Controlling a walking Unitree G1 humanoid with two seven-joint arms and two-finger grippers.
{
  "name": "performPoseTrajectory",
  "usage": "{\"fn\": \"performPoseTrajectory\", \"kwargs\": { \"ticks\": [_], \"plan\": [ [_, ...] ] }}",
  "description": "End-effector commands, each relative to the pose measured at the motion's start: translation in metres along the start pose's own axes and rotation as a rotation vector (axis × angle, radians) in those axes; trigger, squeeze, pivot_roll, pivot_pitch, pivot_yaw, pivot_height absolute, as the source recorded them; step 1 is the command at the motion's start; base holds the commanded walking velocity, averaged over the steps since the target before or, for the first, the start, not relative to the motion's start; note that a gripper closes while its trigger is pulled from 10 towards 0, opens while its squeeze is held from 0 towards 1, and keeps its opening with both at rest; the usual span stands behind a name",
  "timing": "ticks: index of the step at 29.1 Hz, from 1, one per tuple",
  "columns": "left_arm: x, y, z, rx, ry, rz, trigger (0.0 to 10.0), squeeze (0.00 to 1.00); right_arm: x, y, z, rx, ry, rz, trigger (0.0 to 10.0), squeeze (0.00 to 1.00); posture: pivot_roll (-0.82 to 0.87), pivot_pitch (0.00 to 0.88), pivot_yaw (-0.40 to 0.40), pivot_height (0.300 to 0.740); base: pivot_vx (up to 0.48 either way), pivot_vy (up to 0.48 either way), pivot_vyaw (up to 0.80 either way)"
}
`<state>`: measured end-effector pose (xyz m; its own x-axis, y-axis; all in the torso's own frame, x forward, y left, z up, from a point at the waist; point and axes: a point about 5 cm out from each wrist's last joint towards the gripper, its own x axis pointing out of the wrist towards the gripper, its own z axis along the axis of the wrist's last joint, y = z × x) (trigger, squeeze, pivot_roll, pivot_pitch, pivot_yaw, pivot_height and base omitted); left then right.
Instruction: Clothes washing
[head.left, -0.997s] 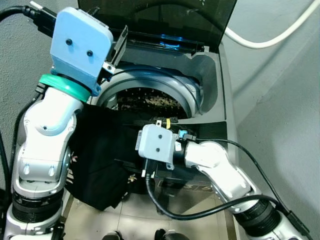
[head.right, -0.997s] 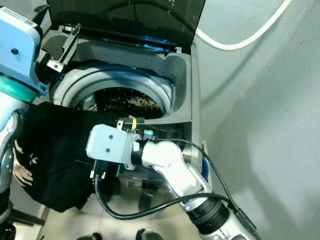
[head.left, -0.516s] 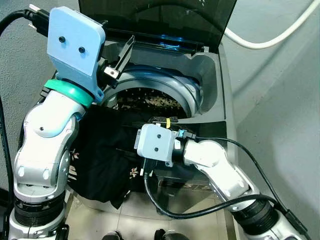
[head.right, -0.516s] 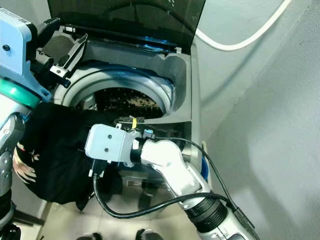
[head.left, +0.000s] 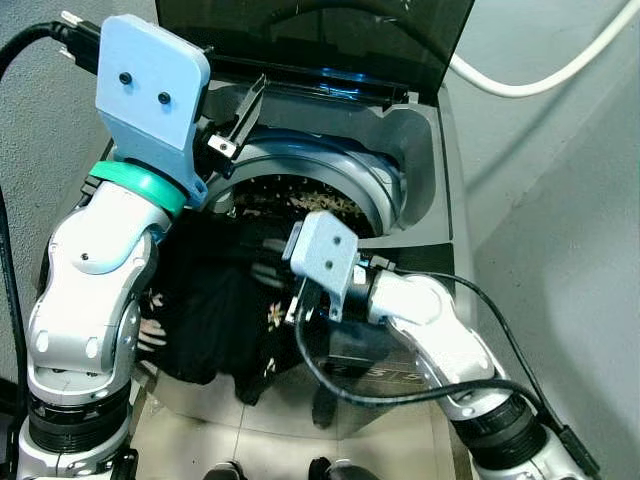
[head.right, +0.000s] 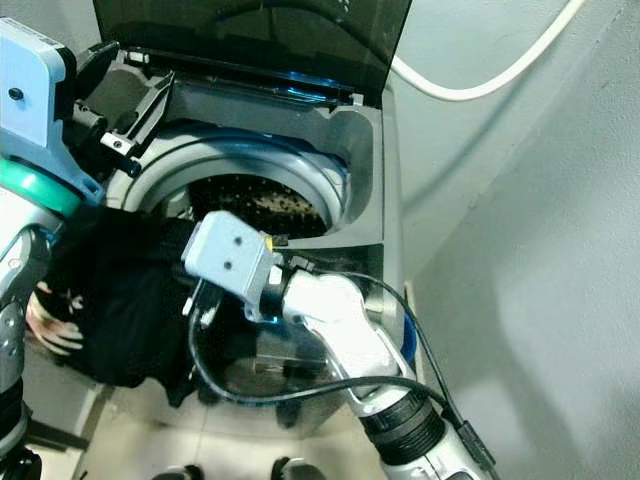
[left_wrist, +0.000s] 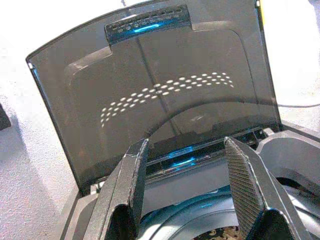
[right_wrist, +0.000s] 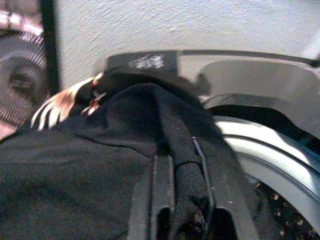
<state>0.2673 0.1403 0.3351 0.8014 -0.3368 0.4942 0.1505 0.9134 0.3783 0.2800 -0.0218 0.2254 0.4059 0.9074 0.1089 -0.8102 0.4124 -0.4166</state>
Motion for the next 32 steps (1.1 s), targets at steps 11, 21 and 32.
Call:
{"fn": "performPoseTrajectory", "kwargs": {
  "ticks": [11, 21, 32],
  "plan": [
    [-0.002, -0.001, 0.002, -0.009, -0.004, 0.006, 10.0, 0.0, 0.002, -0.057, -0.002, 0.034, 0.033, -0.447, 10.0, 0.0, 0.12, 0.125, -0.033, 0.74, 0.0, 0.0, 0.0],
    [-0.002, -0.001, 0.002, -0.009, -0.006, 0.009, 10.0, 0.0, -0.031, -0.127, 0.015, -0.203, 0.066, -0.976, 10.0, 0.0, 0.12, 0.115, -0.036, 0.74, 0.0, 0.0, 0.0],
    [-0.001, -0.003, 0.0, -0.016, -0.003, 0.0, 10.0, 0.0, -0.037, -0.12, 0.02, -0.348, 0.008, -0.859, 10.0, 0.2, 0.11, 0.107, -0.027, 0.74, 0.0, 0.0, 0.0]
  ]
}}
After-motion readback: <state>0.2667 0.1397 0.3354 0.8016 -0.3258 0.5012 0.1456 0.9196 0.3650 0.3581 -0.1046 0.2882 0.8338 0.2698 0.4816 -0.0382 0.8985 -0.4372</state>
